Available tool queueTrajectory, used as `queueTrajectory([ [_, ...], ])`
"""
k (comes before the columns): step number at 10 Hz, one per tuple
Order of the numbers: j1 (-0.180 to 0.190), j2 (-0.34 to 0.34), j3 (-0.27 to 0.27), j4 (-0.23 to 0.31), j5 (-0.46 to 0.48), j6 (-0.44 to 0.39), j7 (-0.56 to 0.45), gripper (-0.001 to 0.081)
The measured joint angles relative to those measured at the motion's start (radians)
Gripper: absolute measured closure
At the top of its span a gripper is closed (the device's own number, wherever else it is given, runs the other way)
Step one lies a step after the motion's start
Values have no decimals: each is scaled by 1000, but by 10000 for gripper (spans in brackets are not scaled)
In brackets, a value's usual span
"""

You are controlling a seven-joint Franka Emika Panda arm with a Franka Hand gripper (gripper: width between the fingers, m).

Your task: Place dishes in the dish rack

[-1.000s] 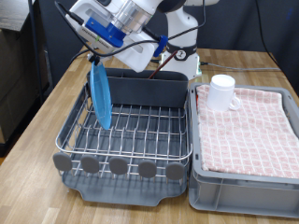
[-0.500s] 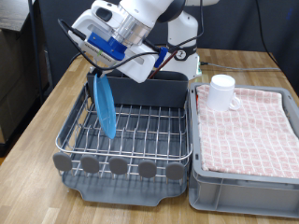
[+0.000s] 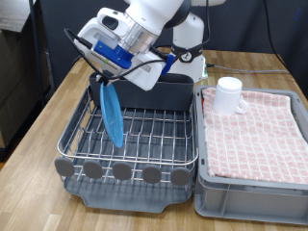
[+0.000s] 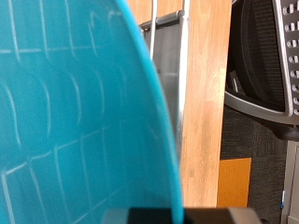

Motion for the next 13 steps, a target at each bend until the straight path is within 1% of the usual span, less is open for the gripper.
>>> queueTrajectory([
  [3, 1, 0, 1, -4, -6, 1, 10, 787],
  [4, 1, 0, 2, -4, -6, 1, 11, 697],
  [5, 1, 0, 3, -4, -6, 1, 11, 697],
  [6, 1, 0, 4, -4, -6, 1, 11, 537],
  [7, 1, 0, 6, -4, -5, 1, 11, 537],
  [8, 1, 0, 8, -4, 16, 1, 0, 337],
  [9, 1, 0, 11, -2, 62, 4, -29, 172],
  [10, 2, -1, 14, 1, 125, 9, -70, 172],
  [11, 2, -5, 16, 4, 185, 12, -114, 48],
  [12, 3, -15, 18, 8, 252, 8, -165, 14],
  [13, 5, -29, 22, 19, 326, -17, -225, 14],
])
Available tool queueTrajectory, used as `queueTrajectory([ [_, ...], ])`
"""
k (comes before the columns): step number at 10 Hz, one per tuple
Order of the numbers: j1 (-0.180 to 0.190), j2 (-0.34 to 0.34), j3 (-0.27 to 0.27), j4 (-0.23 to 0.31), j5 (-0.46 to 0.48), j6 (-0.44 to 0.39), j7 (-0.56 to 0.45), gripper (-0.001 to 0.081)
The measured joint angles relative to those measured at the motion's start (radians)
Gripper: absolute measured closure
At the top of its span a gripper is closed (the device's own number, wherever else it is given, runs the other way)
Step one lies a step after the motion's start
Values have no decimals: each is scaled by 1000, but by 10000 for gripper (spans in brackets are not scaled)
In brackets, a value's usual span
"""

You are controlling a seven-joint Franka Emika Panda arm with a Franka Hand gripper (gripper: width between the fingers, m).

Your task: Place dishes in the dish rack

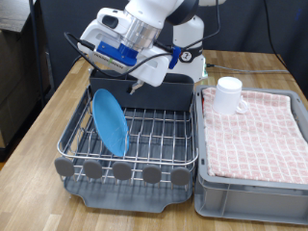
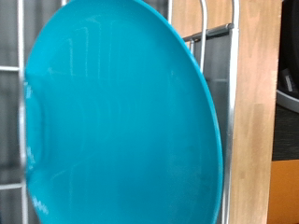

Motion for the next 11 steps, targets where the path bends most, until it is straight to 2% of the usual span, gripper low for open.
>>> queueTrajectory([
  [2, 7, -40, 12, 32, 137, -94, -113, 5],
  [4, 13, -89, 20, 61, 219, -175, -181, 3],
  [7, 17, -139, 30, 95, 266, -271, -212, 3],
  [8, 16, -136, 30, 94, 265, -269, -212, 3],
  [9, 21, -134, 32, 98, 280, -288, -260, 3],
  [11, 52, -132, 58, 133, 355, -395, -335, 3],
])
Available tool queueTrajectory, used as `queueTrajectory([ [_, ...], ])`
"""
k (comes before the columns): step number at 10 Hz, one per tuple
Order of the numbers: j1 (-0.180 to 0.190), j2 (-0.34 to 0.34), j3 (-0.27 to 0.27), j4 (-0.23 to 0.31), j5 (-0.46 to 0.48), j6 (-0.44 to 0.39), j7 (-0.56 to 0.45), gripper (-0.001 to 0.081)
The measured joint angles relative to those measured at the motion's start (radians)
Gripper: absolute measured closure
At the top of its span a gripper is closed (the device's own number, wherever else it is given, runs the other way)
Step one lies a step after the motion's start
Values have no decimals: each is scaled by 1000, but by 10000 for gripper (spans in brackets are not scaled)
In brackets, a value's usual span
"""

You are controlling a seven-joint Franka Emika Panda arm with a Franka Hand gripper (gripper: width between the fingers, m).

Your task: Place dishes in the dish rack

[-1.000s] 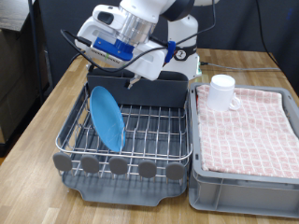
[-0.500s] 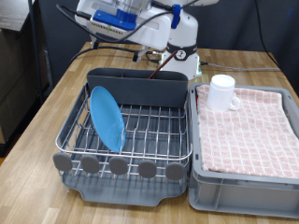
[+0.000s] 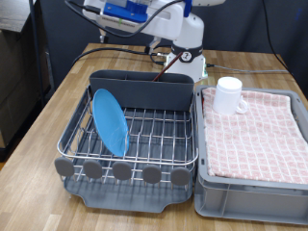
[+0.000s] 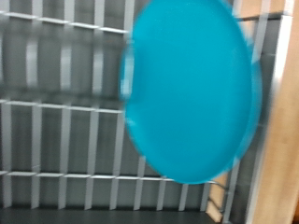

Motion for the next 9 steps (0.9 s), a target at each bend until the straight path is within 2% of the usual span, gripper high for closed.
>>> queueTrajectory([
  [2, 40, -1, 37, 23, 75, -66, -13, 3],
  [5, 87, -4, 99, 45, 135, -133, 19, 3],
  [7, 116, -7, 146, 50, 137, -138, 46, 3],
  [9, 123, -7, 150, 50, 132, -138, 42, 3],
])
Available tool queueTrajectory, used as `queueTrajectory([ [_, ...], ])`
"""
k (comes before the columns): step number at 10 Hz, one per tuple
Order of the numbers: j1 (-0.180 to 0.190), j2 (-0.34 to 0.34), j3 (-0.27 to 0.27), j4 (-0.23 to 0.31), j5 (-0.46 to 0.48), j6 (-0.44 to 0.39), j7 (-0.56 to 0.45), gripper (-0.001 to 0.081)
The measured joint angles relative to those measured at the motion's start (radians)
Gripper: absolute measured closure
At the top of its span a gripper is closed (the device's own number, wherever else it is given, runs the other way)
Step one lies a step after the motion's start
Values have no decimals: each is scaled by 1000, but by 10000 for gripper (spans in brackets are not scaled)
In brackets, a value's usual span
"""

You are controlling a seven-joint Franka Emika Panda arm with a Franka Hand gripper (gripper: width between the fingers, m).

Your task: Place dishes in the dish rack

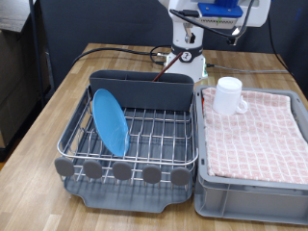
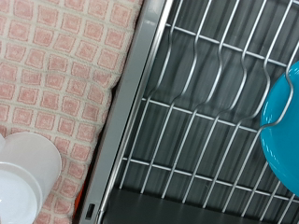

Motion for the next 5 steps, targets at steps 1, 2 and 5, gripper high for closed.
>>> queueTrajectory([
  [1, 0, 1, -2, 0, 8, 0, -20, 3],
  [2, 2, 0, -2, 0, 21, 0, -53, 3],
  [5, 20, -14, 29, 1, 52, -28, -82, 3],
])
